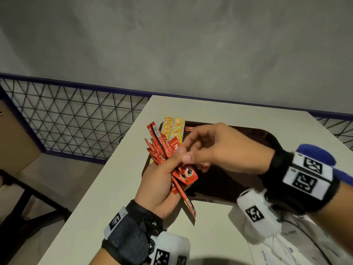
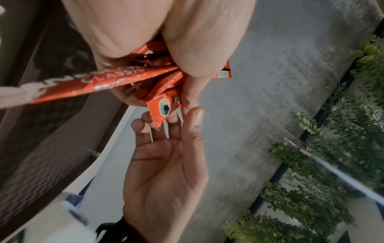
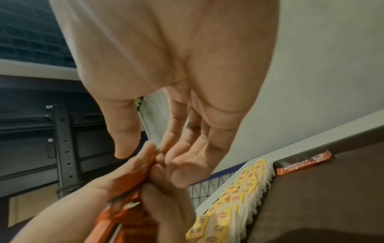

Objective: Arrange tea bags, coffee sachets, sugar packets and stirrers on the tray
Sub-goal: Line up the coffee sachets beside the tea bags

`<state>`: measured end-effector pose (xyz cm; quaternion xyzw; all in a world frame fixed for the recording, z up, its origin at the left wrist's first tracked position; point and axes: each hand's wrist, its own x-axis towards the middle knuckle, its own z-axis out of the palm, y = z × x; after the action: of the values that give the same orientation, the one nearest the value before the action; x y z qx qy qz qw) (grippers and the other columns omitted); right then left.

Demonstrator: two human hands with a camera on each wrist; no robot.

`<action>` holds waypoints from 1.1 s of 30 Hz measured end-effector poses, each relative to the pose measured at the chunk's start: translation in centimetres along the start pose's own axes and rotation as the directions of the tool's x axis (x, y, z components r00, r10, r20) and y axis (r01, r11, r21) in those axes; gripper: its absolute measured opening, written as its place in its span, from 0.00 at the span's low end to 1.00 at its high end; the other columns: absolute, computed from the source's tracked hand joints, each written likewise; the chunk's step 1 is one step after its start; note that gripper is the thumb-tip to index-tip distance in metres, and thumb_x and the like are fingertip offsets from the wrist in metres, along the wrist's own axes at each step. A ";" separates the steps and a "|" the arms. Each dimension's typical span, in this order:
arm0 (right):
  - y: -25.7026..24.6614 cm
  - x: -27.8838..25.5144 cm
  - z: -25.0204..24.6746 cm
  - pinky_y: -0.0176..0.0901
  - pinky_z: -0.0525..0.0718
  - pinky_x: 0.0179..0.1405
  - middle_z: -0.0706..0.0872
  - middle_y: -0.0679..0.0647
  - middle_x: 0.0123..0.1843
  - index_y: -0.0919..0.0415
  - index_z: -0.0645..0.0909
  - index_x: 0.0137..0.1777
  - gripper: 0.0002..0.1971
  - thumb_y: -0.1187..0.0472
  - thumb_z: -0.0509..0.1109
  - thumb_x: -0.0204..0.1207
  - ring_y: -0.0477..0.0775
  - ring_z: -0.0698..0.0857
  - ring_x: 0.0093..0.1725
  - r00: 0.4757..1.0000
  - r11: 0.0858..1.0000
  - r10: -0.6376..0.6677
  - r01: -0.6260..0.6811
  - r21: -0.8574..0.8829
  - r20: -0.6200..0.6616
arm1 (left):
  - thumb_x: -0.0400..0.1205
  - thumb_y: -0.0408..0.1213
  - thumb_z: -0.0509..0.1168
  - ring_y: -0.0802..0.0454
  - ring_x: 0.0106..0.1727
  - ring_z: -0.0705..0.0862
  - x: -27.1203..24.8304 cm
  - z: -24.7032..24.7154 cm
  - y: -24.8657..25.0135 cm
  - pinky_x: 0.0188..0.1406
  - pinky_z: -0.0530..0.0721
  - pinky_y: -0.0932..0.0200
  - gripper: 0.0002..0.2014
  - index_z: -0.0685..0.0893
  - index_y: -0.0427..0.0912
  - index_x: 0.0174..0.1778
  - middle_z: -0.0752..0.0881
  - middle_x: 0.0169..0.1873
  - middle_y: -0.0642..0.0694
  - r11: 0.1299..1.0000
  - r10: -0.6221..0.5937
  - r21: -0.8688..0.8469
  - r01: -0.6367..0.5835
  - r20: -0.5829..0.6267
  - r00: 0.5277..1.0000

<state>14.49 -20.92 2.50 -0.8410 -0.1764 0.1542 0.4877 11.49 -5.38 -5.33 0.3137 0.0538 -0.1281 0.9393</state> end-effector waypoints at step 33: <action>8.8 6.4 -6.9 0.44 0.94 0.48 0.93 0.66 0.51 0.65 0.92 0.48 0.08 0.77 0.75 0.79 0.59 0.95 0.45 0.831 0.961 0.244 -0.139 0.238 -0.500 | 0.77 0.41 0.78 0.53 0.35 0.81 1.0 -1.1 0.1 0.29 0.81 0.59 0.09 0.93 0.37 0.41 0.83 0.37 0.43 0.998 0.062 0.036 -0.058 -0.102 0.993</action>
<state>24.48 -27.43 -2.45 -0.8136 0.0643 -0.0164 0.5776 12.46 -4.81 -6.33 0.3370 0.0906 -0.0843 0.9333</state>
